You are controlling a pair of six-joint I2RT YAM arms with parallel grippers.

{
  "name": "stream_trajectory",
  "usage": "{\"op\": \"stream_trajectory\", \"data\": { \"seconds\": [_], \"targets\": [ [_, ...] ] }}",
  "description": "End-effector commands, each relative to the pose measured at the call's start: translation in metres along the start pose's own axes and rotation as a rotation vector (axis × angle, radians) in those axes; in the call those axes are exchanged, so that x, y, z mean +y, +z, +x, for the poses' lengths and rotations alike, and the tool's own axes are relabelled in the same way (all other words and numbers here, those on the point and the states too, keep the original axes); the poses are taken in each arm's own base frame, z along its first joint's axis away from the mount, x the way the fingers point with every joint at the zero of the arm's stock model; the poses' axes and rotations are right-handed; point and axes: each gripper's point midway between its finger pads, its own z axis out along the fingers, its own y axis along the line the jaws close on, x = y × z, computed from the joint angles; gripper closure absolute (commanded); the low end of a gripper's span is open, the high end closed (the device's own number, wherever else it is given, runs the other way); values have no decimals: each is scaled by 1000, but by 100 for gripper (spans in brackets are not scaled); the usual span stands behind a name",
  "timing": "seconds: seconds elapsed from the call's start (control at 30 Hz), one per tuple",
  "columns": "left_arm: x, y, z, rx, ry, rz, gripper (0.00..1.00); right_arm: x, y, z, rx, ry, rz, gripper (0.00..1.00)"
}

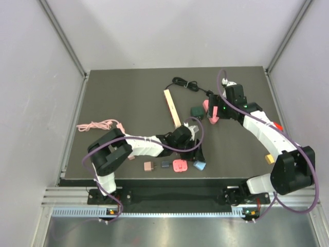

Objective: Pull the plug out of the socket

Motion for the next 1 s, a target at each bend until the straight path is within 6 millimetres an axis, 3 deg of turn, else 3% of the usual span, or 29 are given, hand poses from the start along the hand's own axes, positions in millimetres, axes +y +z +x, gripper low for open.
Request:
{"op": "stream_trajectory", "data": {
  "seconds": [0.0, 0.13, 0.23, 0.33, 0.4, 0.43, 0.47, 0.5, 0.53, 0.57, 0.6, 0.77, 0.8, 0.9, 0.97],
  "targets": [
    [-15, -8, -15, -41, 49, 13, 28, 14, -10, -11, -58, -37, -49, 0],
    [-15, -19, -24, -81, 77, -26, 24, 21, -13, -10, -62, -59, -67, 0],
    [-9, -42, -33, -141, 109, -91, 21, 27, -16, -8, -63, -70, -81, 0],
    [-7, -79, -46, -228, 127, -135, 20, 34, -17, -1, -57, -83, -97, 0],
    [11, -96, -46, -257, 114, -184, 19, 36, -16, 7, -52, -86, -106, 0],
    [5, -112, -52, -302, 118, -164, 18, 42, -18, 11, -57, -85, -122, 0],
    [13, -122, -57, -328, 95, -173, 18, 46, -19, 11, -68, -77, -133, 0],
    [30, -126, -48, -322, 73, -196, 18, 51, -20, 21, -54, -76, -163, 0],
    [26, -140, -50, -358, 67, -166, 18, 53, -20, 26, -49, -58, -178, 0],
    [36, -148, -53, -382, 27, -170, 18, 54, -20, 29, -47, -48, -193, 0],
    [49, -149, -44, -376, 3, -171, 18, 57, -19, 39, -30, -43, -222, 0],
    [64, -172, -26, -446, -73, -115, 18, 59, -14, 72, 37, -8, -264, 0],
    [67, -173, -21, -453, -81, -111, 17, 60, -15, 86, 66, -6, -293, 0],
    [68, -182, -11, -488, -99, -60, 16, 68, -20, 103, 74, 6, -372, 0],
    [63, -190, -8, -522, -102, -5, 16, 77, -26, 101, 35, 20, -438, 0]
  ]
}}
